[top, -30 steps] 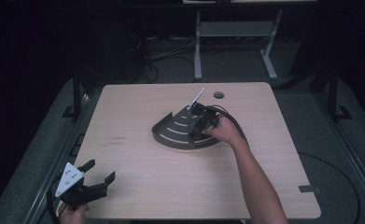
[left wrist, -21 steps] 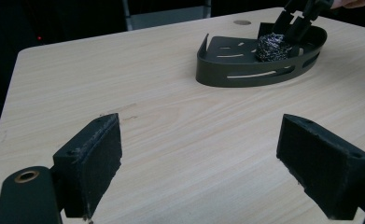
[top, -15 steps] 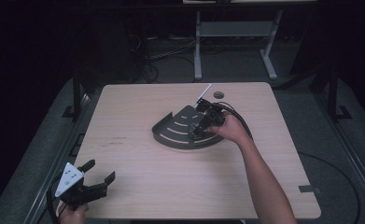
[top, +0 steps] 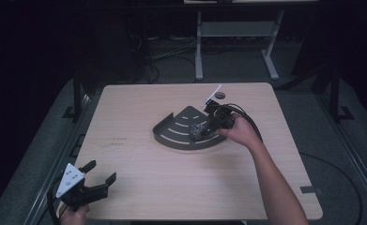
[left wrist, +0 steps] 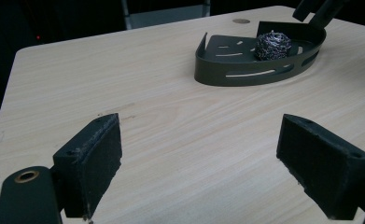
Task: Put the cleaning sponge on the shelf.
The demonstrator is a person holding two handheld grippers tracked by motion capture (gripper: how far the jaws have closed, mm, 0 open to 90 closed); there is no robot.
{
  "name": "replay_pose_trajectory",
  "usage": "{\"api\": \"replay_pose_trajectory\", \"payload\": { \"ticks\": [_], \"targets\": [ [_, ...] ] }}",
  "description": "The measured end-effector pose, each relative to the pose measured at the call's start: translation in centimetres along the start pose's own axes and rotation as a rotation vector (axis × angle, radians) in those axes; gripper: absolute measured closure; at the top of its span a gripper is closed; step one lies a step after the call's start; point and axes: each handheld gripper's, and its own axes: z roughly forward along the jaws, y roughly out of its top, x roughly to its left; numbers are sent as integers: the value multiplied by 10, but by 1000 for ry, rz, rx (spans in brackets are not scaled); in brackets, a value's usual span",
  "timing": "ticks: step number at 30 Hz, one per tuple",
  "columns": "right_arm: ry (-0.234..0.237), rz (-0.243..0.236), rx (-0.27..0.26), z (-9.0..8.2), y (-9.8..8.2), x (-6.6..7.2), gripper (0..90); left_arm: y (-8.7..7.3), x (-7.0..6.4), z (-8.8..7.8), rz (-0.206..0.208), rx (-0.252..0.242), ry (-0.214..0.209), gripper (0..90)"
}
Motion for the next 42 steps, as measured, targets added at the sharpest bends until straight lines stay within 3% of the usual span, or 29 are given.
{"api": "replay_pose_trajectory", "payload": {
  "ticks": [20, 42],
  "targets": [
    [-5, -6, -31, -24, -25, 8, 198, 0, 0, 0, 3, 2, 1, 134],
    [7, -11, -45, -24, -64, 17, 185, 0, -1, 1, 4, 3, -1, 134]
  ]
}}
